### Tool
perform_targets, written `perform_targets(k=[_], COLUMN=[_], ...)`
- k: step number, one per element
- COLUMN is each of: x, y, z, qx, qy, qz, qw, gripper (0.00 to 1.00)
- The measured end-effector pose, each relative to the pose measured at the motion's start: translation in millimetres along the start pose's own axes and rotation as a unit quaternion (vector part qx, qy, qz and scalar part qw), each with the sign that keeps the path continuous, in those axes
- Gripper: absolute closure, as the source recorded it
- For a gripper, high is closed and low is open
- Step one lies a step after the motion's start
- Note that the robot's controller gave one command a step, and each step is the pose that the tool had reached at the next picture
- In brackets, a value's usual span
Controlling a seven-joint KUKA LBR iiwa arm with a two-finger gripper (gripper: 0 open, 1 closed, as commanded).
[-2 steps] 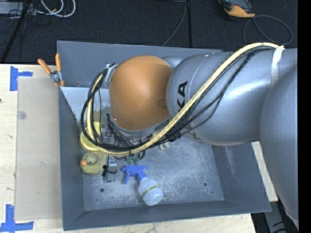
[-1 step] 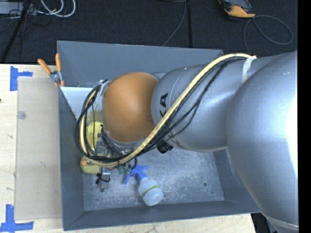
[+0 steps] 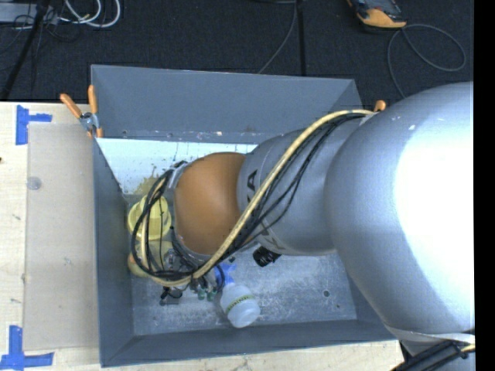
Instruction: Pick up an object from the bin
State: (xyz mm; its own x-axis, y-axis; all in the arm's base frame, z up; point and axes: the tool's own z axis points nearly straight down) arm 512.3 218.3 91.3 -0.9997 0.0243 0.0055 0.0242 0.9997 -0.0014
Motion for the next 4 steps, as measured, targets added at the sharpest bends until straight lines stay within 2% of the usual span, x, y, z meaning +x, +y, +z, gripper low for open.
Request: perform_targets(k=[1,2,3,4], x=[0.0,4.9,-6.9,2.8], y=[0,13,24,23], z=[0,-44,-79,-101], qx=[0.000,0.002,-0.001,0.002], qy=[0.0000,0.0034,-0.0018,0.0039], qz=[0.000,-0.012,-0.011,-0.019], qw=[1.0000,0.9999,0.9999,0.9998], gripper=[1.00,1.00,1.00,1.00])
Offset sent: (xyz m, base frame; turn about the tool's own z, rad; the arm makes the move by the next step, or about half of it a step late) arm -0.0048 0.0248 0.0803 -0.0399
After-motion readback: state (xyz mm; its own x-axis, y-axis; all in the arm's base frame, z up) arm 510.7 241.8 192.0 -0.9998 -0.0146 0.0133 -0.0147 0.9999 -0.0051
